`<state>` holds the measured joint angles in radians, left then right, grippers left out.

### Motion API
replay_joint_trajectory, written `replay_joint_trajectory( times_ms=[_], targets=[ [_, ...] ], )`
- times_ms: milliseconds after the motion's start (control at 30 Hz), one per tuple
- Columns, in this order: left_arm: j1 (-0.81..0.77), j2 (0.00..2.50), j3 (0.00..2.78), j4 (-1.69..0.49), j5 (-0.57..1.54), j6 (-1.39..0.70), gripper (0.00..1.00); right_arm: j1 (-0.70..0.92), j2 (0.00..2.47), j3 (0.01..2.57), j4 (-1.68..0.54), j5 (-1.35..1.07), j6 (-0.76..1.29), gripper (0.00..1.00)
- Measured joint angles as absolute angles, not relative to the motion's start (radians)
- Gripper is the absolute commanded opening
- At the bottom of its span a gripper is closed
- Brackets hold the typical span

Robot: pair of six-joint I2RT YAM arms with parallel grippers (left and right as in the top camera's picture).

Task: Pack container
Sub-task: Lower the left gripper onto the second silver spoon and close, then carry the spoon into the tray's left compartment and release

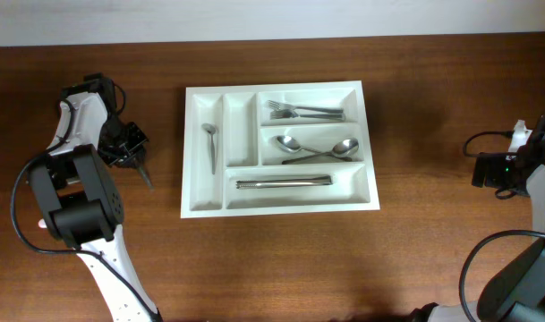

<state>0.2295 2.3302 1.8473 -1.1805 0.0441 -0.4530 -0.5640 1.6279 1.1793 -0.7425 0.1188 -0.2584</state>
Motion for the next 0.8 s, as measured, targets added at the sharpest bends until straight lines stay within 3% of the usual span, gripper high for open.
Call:
replay_joint_trajectory(
  times_ms=[167, 533, 800],
  targets=[
    [0.229, 2.330, 1.847, -1.181, 0.044, -0.448, 0.02, -0.564, 1.628, 1.179, -0.743, 0.119, -0.258, 0.99],
    [0.229, 2.332, 1.856, -1.182, 0.060, -0.397, 0.02, -0.564, 1.628, 1.179, -0.743, 0.119, -0.258, 0.99],
    [0.226, 2.338, 2.009, -1.256, 0.139, -0.313, 0.02, -0.564, 1.628, 1.179, -0.743, 0.119, -0.258, 0.99]
  ],
)
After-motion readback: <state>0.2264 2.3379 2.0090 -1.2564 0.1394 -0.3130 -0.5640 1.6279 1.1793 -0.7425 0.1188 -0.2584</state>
